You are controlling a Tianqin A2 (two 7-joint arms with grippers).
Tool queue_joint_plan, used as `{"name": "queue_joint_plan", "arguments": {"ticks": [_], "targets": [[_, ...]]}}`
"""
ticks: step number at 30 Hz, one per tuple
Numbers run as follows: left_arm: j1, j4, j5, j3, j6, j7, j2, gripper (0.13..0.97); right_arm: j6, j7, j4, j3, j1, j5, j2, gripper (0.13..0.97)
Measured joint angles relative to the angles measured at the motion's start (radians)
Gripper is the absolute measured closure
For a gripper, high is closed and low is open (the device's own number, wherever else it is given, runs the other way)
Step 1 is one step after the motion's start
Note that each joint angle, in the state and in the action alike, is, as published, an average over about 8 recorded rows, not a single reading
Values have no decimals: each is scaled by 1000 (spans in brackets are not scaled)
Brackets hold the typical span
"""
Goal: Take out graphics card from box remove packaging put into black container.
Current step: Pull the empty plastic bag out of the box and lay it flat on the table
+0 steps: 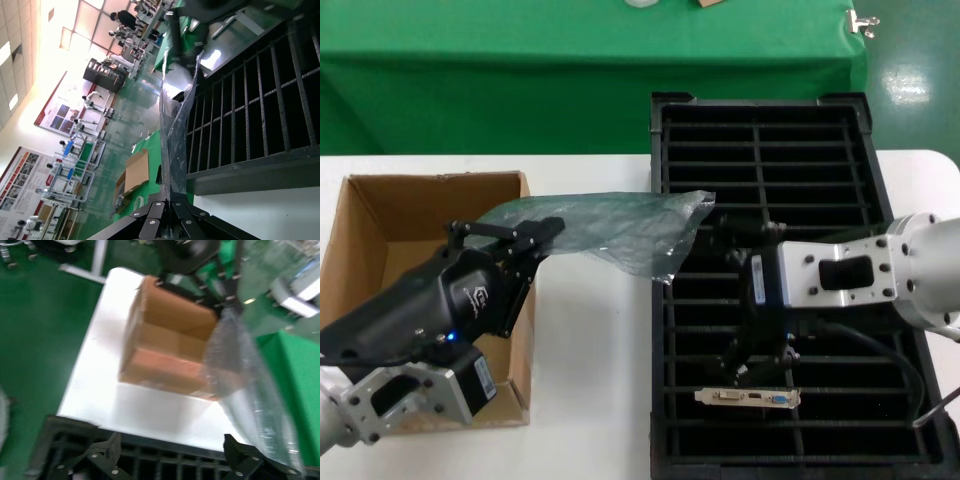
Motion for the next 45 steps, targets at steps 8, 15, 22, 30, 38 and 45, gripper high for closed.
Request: {"name": "queue_joint_plan", "arguments": {"ticks": [8,15,22,30,38,45], "targets": [[0,0,0,0,0,0,0,958,67,-3,14,37,-36,-13,3,517],[0,0,0,0,0,0,0,958,68,-3,15,37,-37,-13,3,517],[0,0,0,0,0,0,0,897,68,-3,15,37,-37,-13,3,199],[3,12,-17,0,-14,-4,10,836,104,-17,8,52,-63,4,-6,135],[13,51,-71,-2,-60,-20,43,675,219,-63,-15,98,-147,60,-34,129],[23,92,-128,-3,-108,-36,77,513,342,-111,-39,148,-236,119,-64,129]]}}
